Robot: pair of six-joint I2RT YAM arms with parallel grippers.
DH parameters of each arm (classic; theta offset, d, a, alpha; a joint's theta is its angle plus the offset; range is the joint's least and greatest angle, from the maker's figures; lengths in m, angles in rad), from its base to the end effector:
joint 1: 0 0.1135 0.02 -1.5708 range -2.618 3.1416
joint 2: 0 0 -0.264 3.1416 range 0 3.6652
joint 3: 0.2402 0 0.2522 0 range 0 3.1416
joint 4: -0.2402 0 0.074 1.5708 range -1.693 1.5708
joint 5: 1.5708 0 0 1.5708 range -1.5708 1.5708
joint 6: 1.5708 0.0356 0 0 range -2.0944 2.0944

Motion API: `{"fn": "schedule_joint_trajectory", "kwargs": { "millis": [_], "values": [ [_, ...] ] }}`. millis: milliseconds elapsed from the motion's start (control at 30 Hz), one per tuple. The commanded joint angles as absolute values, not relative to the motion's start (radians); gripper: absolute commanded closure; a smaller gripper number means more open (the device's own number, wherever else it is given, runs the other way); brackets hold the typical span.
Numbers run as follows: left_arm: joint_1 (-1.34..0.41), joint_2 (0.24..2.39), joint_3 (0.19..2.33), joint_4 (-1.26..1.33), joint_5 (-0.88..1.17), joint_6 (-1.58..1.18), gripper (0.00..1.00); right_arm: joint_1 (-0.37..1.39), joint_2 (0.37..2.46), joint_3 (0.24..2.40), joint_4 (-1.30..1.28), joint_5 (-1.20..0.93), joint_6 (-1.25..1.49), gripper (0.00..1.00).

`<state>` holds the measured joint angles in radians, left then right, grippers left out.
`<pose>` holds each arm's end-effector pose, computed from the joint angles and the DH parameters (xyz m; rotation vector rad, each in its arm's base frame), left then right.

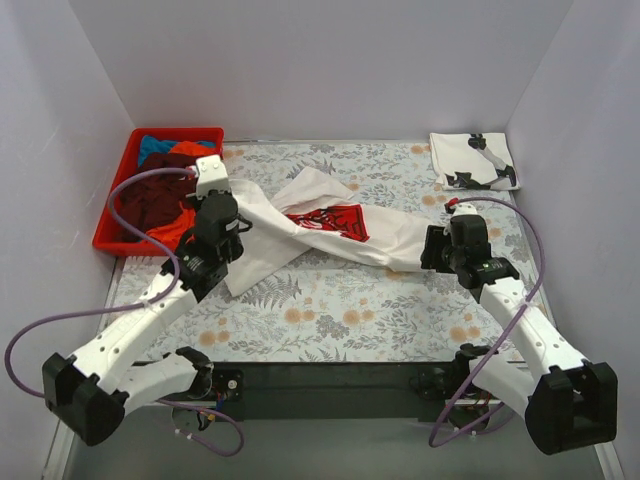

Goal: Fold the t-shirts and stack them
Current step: Flatten the tshirt out

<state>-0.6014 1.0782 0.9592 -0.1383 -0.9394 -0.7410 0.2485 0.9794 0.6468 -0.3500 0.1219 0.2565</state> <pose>0.2120 -0.1106 0.3524 -0.7384 1.5571 -0.1316 0.2034 0.0472 0.2404 0.0743 2.2496 0.1345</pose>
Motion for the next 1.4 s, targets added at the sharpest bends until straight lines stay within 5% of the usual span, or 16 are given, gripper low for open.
{"fn": "schedule_joint_trajectory", "kwargs": {
  "millis": [0, 433, 1100, 1367],
  "values": [
    [-0.584, 0.961, 0.833, 0.018, -0.947, -0.675, 1.0, 0.215, 1.058, 0.712, -0.356, 0.111, 0.278, 0.37],
    [-0.575, 0.89, 0.746, 0.034, -0.845, -0.719, 1.0, 0.213, 1.249, 0.64, -0.224, -0.087, 0.351, 0.39],
    [-0.56, 0.885, 0.738, 0.035, -0.83, -0.732, 1.0, 0.212, 1.172, 0.515, -0.298, -0.101, 0.466, 0.34],
    [-0.552, 0.881, 0.736, 0.035, -0.815, -0.739, 1.0, 0.212, 1.241, 0.503, -0.213, -0.173, 0.48, 0.41]
  ]
}}
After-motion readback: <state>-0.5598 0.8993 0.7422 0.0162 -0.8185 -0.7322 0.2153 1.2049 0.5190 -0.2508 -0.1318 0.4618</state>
